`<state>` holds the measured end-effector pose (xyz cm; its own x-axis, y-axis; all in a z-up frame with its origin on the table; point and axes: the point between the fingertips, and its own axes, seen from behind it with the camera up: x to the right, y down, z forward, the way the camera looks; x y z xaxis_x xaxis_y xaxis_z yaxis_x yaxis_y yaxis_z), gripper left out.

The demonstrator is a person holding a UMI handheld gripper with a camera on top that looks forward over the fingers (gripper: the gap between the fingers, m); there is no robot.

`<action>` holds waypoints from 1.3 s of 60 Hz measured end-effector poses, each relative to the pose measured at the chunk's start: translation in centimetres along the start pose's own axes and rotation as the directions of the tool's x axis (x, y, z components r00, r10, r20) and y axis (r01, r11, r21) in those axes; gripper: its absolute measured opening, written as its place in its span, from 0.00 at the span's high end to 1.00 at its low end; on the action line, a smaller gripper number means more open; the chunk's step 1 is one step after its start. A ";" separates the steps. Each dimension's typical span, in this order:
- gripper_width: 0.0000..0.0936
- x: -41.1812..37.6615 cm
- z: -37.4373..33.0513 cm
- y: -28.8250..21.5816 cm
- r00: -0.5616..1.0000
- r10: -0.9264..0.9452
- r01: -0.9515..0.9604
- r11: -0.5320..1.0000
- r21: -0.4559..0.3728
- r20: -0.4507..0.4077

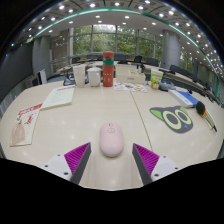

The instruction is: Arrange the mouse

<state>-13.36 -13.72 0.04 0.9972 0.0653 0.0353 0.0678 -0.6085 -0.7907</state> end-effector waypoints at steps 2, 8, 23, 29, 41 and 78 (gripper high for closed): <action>0.09 0.0 1.1 -0.3 1.000 -0.003 0.003 1.000 0.004 -0.005; 0.13 -0.5 3.5 -1.5 1.000 -0.006 0.006 1.000 0.015 -0.002; 0.54 0.0 5.8 -3.0 1.000 -0.020 0.021 0.999 0.030 -0.002; 0.61 -0.2 5.9 -3.3 0.999 -0.049 0.048 0.999 0.024 0.021; 0.64 2.0 2.2 -9.9 0.998 -0.044 0.039 0.990 0.134 0.038; 0.61 28.8 12.1 -9.9 0.999 -0.041 0.041 0.997 0.058 0.003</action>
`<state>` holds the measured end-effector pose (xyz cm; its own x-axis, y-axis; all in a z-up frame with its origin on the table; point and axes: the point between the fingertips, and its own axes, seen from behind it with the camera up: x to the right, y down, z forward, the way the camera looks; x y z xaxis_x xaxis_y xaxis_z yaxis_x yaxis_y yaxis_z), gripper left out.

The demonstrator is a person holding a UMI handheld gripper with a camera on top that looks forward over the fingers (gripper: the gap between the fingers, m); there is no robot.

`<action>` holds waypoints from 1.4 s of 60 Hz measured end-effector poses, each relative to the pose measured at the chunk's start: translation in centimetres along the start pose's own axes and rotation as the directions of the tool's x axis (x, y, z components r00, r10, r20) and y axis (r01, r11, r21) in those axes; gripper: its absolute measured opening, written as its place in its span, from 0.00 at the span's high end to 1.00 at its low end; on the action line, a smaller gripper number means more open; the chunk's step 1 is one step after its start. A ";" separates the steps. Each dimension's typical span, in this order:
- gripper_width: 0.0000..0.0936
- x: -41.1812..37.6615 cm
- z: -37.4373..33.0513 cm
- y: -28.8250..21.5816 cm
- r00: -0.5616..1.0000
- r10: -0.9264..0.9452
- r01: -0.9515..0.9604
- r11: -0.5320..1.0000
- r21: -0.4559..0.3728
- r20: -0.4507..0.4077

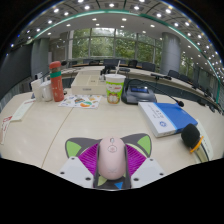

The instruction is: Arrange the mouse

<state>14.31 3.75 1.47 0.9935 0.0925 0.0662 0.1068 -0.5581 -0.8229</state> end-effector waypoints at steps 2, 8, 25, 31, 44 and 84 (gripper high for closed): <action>0.59 0.0 0.3 0.6 1.000 0.010 -0.010 1.000 -0.011 0.010; 0.49 -0.3 0.6 2.4 0.998 0.044 -0.041 0.997 -0.066 0.046; 0.09 0.1 -7.2 -0.8 0.998 0.058 -0.058 0.998 -0.015 -0.002; 0.09 -0.8 -13.2 -2.3 0.998 0.059 -0.059 0.998 0.015 -0.035; 0.08 -4.6 -28.0 -2.5 0.996 0.035 -0.028 0.996 0.080 -0.088; 0.09 -8.6 -42.4 0.3 0.993 -0.007 0.021 0.992 0.124 -0.118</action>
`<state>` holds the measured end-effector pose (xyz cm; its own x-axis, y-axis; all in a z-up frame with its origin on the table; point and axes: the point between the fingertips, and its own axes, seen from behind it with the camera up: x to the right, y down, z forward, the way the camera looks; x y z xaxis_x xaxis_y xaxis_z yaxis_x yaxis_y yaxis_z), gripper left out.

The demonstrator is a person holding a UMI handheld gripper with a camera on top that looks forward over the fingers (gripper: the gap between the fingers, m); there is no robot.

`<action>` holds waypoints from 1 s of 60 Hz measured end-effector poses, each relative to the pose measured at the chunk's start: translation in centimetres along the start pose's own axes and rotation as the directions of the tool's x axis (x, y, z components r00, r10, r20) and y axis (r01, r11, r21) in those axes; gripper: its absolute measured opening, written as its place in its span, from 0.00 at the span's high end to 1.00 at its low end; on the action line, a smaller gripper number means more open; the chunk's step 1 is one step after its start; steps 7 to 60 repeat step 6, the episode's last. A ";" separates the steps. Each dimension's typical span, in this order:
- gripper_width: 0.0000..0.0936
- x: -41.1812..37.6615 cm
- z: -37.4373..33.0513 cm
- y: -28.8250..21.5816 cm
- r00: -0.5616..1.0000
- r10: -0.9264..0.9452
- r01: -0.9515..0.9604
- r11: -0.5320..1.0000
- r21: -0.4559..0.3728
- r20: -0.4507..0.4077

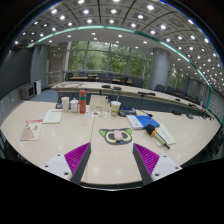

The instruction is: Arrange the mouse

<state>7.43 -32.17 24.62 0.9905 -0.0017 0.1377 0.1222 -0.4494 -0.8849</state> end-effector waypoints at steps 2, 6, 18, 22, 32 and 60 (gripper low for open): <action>0.09 0.1 0.1 0.2 1.000 -0.003 0.003 1.000 -0.007 -0.006; 0.08 0.2 0.1 0.6 1.000 0.002 -0.002 1.000 -0.008 0.000; 0.08 0.2 0.1 0.6 1.000 0.002 -0.002 1.000 -0.008 0.000; 0.08 0.2 0.1 0.6 1.000 0.002 -0.002 1.000 -0.008 0.000; 0.08 0.2 0.1 0.6 1.000 0.002 -0.002 1.000 -0.008 0.000; 0.08 0.2 0.1 0.6 1.000 0.002 -0.002 1.000 -0.008 0.000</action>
